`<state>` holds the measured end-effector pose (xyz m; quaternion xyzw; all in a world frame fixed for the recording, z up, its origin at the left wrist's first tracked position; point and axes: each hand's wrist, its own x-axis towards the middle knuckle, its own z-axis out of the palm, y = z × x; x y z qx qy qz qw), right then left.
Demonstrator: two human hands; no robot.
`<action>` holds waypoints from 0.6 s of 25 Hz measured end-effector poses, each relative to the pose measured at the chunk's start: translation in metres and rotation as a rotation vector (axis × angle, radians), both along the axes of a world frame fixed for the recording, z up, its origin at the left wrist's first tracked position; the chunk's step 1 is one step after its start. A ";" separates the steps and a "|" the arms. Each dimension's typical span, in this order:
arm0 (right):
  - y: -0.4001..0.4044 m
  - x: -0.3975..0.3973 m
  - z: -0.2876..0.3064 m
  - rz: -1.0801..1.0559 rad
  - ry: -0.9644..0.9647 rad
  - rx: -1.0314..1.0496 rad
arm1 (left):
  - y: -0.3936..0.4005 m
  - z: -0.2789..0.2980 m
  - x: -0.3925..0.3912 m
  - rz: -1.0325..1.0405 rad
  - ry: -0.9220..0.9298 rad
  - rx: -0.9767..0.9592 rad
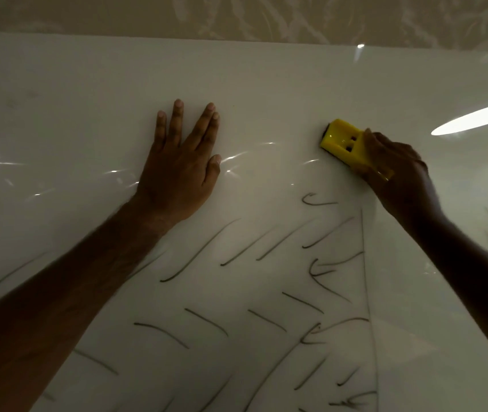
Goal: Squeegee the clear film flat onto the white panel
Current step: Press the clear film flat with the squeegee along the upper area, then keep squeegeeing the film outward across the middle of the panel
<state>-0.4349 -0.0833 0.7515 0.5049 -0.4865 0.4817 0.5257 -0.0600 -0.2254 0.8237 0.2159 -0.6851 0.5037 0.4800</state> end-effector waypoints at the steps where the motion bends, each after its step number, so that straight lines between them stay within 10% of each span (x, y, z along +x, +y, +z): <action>1: -0.006 0.011 0.004 0.006 -0.009 0.001 | 0.000 0.000 0.000 -0.001 0.001 0.000; 9: -0.003 0.026 -0.093 0.082 0.192 0.086 | 0.000 -0.003 -0.003 0.011 0.020 -0.019; 15: 0.008 0.013 -0.046 0.049 -0.018 0.046 | -0.001 -0.005 -0.007 0.016 0.048 -0.029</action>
